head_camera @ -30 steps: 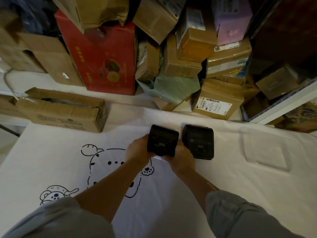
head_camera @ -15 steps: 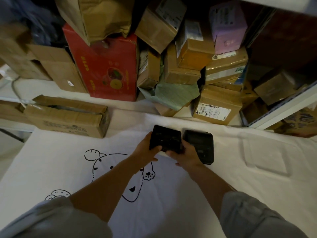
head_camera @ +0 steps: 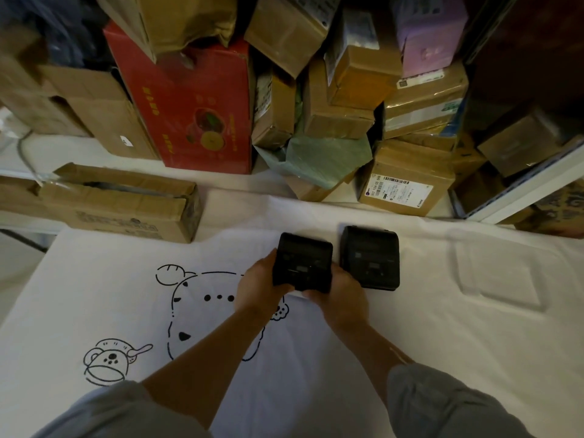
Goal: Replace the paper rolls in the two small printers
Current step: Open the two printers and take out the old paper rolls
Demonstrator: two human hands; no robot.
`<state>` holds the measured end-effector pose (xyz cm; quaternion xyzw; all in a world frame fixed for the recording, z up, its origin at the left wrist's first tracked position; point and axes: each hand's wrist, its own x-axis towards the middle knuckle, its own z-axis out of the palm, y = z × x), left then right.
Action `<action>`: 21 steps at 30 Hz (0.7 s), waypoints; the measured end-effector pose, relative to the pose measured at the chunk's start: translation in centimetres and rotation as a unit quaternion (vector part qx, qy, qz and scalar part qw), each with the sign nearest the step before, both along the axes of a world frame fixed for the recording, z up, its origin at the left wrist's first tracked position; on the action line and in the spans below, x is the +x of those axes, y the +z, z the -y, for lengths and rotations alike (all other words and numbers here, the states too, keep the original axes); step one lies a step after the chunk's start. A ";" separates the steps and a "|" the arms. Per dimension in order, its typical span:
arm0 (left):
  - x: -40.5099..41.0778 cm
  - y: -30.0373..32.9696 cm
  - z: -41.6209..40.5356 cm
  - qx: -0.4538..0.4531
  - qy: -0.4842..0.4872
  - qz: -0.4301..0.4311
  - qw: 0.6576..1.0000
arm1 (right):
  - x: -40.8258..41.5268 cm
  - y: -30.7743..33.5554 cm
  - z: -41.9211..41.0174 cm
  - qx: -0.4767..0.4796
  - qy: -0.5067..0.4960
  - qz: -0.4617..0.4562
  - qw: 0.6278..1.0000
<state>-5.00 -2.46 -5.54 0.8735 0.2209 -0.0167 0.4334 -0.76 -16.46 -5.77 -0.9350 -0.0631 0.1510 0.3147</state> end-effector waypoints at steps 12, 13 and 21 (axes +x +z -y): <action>1.6 0.6 -0.7 0.214 -0.132 -0.093 0.963 | 3.2 2.6 -1.4 -0.226 0.190 0.031 0.955; 2.1 0.9 -0.8 0.212 -0.132 -0.108 0.962 | 3.7 2.6 -1.6 -0.222 0.192 0.041 0.955; 2.1 -0.4 -0.6 0.216 -0.051 -0.065 0.973 | 3.6 1.3 -1.2 -0.114 0.155 0.039 0.981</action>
